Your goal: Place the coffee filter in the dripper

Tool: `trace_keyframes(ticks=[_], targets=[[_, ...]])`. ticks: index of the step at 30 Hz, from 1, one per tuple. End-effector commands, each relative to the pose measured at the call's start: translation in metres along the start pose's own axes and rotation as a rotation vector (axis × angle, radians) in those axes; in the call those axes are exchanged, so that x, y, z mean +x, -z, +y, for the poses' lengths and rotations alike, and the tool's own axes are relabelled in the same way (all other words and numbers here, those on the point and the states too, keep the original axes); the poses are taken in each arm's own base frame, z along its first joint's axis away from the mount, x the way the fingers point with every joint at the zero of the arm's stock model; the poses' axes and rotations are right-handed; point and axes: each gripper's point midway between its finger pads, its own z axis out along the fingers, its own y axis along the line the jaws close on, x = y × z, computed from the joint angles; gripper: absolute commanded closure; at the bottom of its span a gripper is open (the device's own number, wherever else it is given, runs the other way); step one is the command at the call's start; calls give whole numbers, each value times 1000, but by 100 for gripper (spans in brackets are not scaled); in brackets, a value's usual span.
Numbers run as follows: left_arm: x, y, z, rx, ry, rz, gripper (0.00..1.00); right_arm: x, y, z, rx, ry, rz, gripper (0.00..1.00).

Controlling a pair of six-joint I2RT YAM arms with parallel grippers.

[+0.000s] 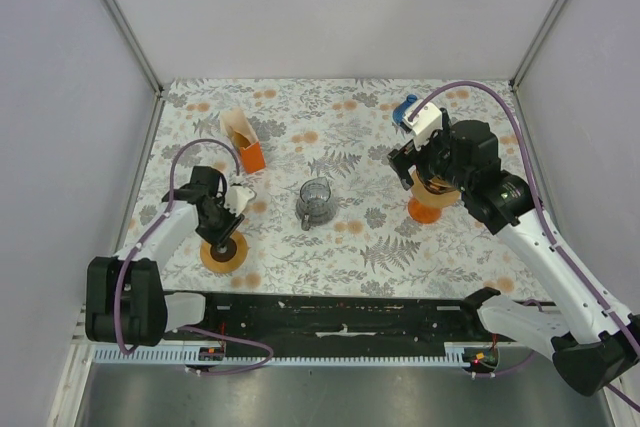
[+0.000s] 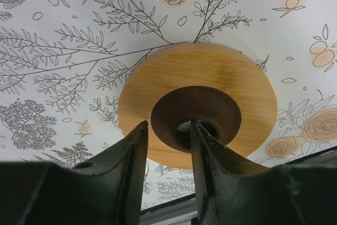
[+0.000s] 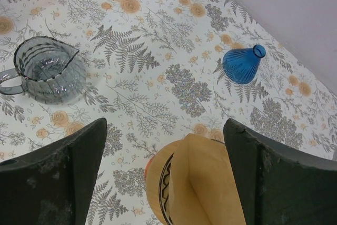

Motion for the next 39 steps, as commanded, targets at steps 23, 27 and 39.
trace_keyframes(ticks=[23, 27, 39], targets=[[-103, 65, -33, 307, 10, -376, 98, -64, 17, 55, -344, 32, -252, 2], [-138, 135, -62, 502, -53, -543, 98, -92, 22, 92, -528, 92, -372, 2], [-165, 244, -123, 821, -251, -770, 98, -132, 7, 195, -880, 334, -475, 3]])
